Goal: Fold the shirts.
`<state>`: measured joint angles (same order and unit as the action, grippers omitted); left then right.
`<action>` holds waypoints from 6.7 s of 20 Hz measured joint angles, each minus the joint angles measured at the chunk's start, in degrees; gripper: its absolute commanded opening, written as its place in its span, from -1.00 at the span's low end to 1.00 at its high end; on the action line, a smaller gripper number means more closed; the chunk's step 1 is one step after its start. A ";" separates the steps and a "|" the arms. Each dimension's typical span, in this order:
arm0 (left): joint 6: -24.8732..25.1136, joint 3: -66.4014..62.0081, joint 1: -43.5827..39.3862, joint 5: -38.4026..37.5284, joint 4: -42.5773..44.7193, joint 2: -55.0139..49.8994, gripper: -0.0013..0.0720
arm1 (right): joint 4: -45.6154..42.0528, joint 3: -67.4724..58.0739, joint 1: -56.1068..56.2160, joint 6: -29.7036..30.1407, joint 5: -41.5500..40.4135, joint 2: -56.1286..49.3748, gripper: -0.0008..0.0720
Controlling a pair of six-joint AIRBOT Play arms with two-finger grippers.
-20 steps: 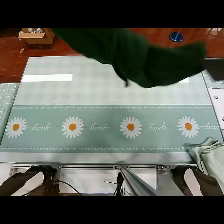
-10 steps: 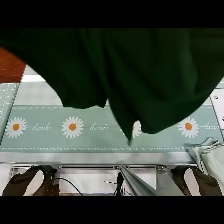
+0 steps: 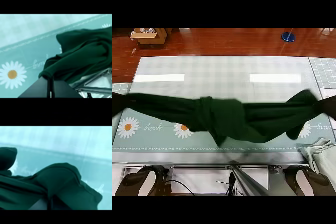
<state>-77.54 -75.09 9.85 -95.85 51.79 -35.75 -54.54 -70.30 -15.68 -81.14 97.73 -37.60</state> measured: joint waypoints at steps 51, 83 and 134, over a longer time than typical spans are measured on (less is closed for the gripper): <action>23.89 33.33 -9.81 42.75 -1.68 -22.51 -0.91 | 30.45 40.98 19.98 8.85 -52.06 -29.81 -0.91; 5.66 22.51 10.49 7.30 12.74 19.10 -0.91 | -8.96 14.19 3.65 -7.43 -0.68 0.48 -0.91; 14.91 59.06 10.49 41.27 5.16 15.56 -0.90 | 19.74 56.00 4.61 9.77 -35.34 -19.32 0.45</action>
<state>-62.63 -16.03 20.34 -54.59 56.95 -20.18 -34.81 -14.31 -11.07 -71.37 62.39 -56.93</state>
